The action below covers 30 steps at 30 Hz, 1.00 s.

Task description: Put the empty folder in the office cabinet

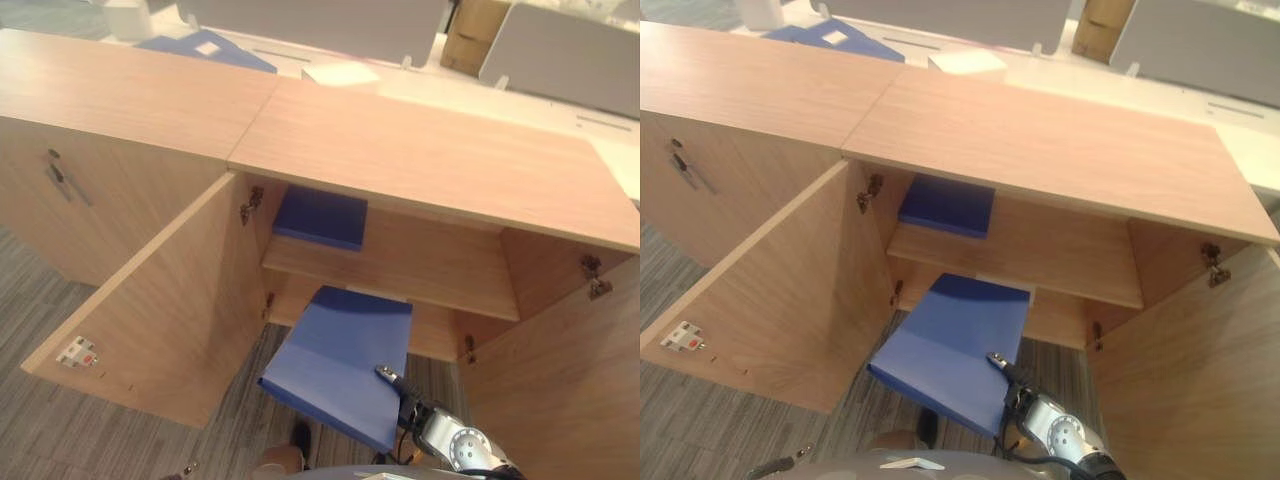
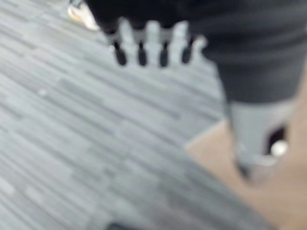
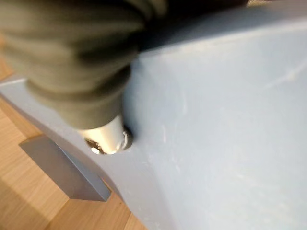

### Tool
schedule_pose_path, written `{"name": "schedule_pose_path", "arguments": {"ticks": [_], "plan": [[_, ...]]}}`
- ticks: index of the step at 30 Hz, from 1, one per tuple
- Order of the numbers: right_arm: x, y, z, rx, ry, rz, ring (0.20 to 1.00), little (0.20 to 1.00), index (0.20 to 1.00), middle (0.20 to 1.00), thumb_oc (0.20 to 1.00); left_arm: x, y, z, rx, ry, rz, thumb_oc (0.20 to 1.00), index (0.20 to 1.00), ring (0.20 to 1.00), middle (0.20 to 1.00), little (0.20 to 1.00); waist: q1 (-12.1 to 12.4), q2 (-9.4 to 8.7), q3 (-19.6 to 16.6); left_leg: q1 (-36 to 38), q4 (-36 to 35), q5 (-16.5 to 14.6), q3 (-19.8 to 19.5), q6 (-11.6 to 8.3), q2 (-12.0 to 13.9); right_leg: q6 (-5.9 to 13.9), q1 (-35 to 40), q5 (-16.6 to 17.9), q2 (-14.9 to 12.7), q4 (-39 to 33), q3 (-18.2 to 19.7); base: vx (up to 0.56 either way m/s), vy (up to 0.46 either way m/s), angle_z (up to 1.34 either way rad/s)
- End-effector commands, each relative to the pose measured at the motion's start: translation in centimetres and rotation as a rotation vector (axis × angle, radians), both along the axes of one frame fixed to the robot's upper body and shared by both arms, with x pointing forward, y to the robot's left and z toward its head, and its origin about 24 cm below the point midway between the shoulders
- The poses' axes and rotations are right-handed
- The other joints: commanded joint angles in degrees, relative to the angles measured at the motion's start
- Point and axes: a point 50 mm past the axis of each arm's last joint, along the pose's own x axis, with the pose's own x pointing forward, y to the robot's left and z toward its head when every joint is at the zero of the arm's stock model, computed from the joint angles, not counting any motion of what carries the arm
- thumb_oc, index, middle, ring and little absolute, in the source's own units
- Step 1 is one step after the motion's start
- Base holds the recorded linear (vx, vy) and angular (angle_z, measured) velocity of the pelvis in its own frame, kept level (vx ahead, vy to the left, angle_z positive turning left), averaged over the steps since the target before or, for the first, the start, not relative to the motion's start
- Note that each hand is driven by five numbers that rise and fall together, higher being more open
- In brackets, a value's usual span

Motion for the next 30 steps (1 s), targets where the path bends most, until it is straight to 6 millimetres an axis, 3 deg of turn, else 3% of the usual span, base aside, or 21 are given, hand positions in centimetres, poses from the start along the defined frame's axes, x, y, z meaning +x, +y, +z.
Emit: {"name": "schedule_pose_path", "arguments": {"ticks": [1, 4, 9, 12, 23, 30], "plan": [[3.1, -0.8, 2.4, 0.072, -0.121, -0.076, 0.2, 0.2, 0.2, 0.2, 0.2, -1.1, 1.5, 0.6, 0.051, -0.018, -0.087, 1.0, 1.0, 1.0, 1.0, 1.0, -0.2, -2.34, -0.9, 11.0, -7.6, -5.2, -0.3, -2.06, -0.1, -0.81, -1.3, 7.1, 0.8, -1.0, 1.9, 0.31, -0.084, 0.57], [2.9, -1.3, 2.3, 0.05, -0.11, -0.069, 0.2, 0.2, 0.2, 0.2, 0.2, -0.7, 1.3, 0.7, 0.037, -0.05, -0.069, 1.0, 1.0, 1.0, 1.0, 1.0, -0.3, -2.26, -1.0, 10.8, -8.1, -4.6, 0.1, -2.55, 0.5, -0.68, -0.8, 6.3, 1.5, -1.0, 2.3, 0.19, -0.05, 0.55], [3.8, -2.2, 3.1, 0.034, -0.157, -0.093, 0.2, 0.2, 0.2, 0.2, 0.2, 2.0, 0.5, 1.3, 0.018, -0.15, -0.101, 1.0, 1.0, 1.0, 1.0, 1.0, -0.2, -2.52, 0.8, 8.6, -8.1, -3.5, 0.6, -3.0, 1.1, -0.76, -1.4, 6.3, 1.8, -1.0, 2.7, 0.07, -0.043, -0.03], [4.2, -2.6, 3.4, 0.038, -0.184, -0.117, 0.2, 0.2, 0.2, 0.2, 0.2, 2.4, 0.4, 1.5, 0.029, -0.166, -0.108, 1.0, 1.0, 1.0, 1.0, 1.0, -0.3, -2.72, 1.5, 8.1, -7.8, -3.3, 0.5, -2.97, 1.1, -0.73, -1.7, 6.5, 1.8, -1.0, 2.7, 0.03, -0.027, -0.09], [6.2, -5.4, 5.8, -0.046, -0.393, -0.234, 0.2, 0.2, 0.2, 0.2, 0.2, 1.4, 1.8, 1.8, 0.067, -0.143, -0.102, 1.0, 1.0, 1.0, 1.0, 1.0, -0.4, -3.26, 2.3, 8.0, -8.0, -2.8, 0.3, -2.93, 1.0, -0.2, -2.2, 7.1, 1.6, -1.0, 1.8, 0.05, -0.012, 0.01], [11.4, -10.3, 10.2, -0.204, -0.546, -0.476, 0.2, 0.2, 0.2, 0.2, 0.2, 2.3, 2.3, 2.1, 0.084, -0.126, -0.161, 1.0, 1.0, 1.0, 1.0, 1.0, 2.2, -2.95, 3.3, 6.9, -8.0, -2.7, -0.4, -3.21, 1.5, -0.21, -2.9, 6.7, 1.0, -1.0, 0.2, 0.02, -0.064, 0.08]]}}
